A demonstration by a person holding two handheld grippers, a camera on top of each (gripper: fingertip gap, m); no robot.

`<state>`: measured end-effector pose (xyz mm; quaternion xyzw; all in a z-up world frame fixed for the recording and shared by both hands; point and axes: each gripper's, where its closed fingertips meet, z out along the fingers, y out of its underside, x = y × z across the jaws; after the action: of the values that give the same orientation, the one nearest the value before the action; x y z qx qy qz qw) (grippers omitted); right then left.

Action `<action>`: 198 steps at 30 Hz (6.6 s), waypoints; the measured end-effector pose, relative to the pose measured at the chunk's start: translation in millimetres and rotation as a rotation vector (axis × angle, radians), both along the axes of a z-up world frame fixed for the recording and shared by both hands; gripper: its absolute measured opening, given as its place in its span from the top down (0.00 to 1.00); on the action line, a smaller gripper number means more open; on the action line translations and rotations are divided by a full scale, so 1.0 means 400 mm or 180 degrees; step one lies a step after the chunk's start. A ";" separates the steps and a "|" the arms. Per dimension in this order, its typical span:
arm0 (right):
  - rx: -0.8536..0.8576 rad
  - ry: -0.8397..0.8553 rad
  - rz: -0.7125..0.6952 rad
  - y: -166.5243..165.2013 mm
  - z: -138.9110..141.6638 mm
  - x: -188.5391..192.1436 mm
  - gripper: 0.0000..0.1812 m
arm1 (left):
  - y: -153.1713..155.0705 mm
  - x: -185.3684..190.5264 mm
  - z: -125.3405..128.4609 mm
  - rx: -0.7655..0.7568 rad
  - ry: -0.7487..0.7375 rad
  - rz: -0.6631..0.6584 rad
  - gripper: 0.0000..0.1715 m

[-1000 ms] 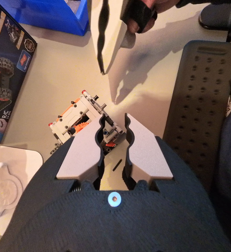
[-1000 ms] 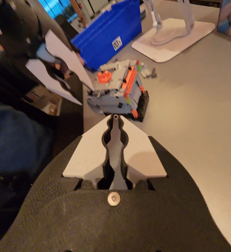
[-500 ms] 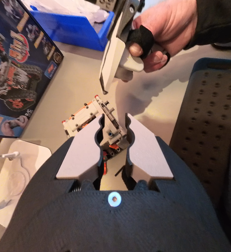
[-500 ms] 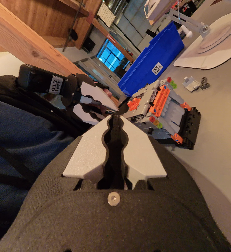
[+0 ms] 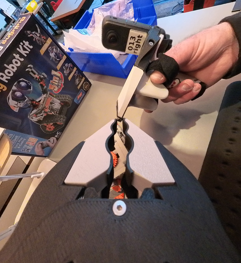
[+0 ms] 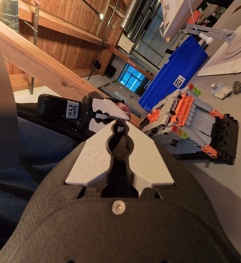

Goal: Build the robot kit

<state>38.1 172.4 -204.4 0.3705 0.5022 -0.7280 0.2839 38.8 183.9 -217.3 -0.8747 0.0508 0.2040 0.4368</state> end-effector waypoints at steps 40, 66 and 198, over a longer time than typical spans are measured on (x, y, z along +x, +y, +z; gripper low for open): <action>0.1565 0.0349 -0.0515 0.018 -0.053 -0.017 1.00 | 0.006 -0.028 -0.059 -0.0916 0.0580 -0.0033 0.98; 0.1026 0.0148 -0.0572 0.023 -0.053 -0.026 1.00 | 0.011 -0.036 -0.058 -0.0901 0.0527 -0.0026 0.98; 0.1694 0.2076 0.0187 -0.008 -0.125 -0.047 1.00 | -0.113 -0.002 -0.107 -0.0345 -0.1466 -0.0145 0.88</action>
<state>19.4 169.3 -254.3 0.1666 0.7466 -0.6436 0.0251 38.0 138.9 -260.0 -0.9189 -0.0196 -0.0139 0.3937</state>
